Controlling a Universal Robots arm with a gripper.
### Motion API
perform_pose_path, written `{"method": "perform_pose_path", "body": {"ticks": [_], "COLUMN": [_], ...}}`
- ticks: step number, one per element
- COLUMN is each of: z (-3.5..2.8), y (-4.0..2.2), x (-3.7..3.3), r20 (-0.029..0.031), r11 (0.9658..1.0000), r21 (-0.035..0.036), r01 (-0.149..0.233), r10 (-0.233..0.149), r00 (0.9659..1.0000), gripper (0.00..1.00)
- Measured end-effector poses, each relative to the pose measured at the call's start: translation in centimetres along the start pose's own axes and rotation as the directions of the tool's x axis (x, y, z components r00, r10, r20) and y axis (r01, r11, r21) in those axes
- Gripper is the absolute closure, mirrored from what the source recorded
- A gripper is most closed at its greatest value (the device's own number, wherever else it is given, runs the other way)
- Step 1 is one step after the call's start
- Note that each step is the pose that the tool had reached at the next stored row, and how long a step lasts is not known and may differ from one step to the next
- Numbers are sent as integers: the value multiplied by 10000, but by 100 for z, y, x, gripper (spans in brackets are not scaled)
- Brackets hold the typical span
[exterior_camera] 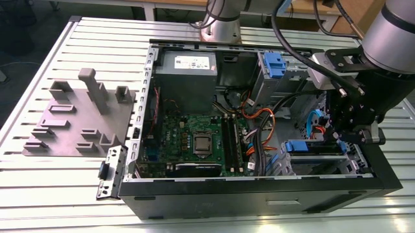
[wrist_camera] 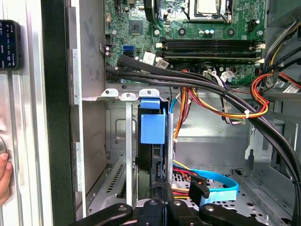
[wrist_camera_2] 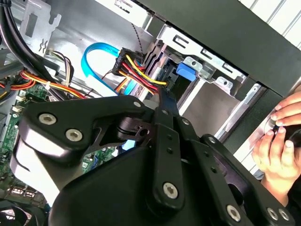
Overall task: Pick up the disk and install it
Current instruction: 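Insert the first disk wire, then insert the second disk wire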
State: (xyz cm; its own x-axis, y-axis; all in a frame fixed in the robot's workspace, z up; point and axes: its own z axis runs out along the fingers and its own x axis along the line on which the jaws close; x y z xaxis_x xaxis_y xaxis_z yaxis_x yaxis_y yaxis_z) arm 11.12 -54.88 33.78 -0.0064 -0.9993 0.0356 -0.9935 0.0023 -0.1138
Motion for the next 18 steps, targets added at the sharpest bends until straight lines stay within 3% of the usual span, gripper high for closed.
{"method": "perform_pose_path", "body": {"ticks": [15,16,18], "z": [0,-1,0], "y": [0,-1,0], "x": [0,0,0], "r20": [3,6,16], "r11": [10000,10000,9999], "r21": [-11,-35,-155], "r01": [0,2,4], "r10": [0,-2,-4], "r00": [10000,10000,10000], "gripper": [89,89,89]}}
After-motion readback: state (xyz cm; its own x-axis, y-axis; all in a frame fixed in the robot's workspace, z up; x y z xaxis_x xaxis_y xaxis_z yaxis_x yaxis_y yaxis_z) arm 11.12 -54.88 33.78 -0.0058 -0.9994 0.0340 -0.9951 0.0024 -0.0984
